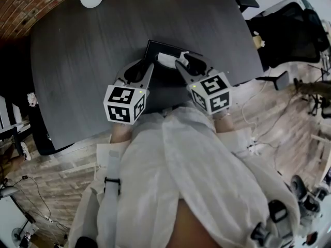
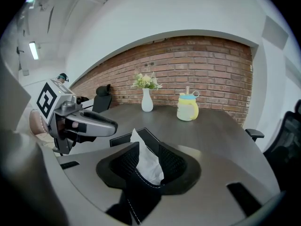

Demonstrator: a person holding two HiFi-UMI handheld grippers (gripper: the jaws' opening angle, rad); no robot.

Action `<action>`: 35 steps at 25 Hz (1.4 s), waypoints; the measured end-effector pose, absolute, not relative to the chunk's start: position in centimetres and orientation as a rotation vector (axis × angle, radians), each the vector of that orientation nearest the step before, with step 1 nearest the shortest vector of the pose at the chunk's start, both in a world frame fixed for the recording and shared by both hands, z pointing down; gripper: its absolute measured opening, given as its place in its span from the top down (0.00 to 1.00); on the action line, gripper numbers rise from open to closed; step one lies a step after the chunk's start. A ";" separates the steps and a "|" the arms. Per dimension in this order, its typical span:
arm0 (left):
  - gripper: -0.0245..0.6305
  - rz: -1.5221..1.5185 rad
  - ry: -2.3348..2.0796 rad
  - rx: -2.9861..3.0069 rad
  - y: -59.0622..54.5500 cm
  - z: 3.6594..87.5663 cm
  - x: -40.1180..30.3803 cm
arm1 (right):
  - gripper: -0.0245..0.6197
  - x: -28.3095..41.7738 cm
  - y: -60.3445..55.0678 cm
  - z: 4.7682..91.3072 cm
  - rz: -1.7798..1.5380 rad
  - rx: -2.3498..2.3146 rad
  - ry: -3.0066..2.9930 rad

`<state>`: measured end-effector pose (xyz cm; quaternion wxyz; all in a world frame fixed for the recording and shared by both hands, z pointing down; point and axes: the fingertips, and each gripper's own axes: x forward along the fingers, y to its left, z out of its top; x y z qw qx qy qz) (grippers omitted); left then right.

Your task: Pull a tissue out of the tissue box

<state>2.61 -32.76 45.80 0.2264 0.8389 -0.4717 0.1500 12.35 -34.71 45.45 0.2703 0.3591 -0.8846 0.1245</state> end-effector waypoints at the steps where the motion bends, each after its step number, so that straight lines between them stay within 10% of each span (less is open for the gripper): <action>1: 0.84 0.417 -1.305 2.307 -32.7 45.9 2.5 | 0.79 12.2 -34.6 45.7 0.339 0.948 -2.375; 35: 0.84 0.468 -1.252 2.296 -32.6 47.0 3.6 | 0.95 11.5 -34.3 48.1 0.394 0.834 -2.305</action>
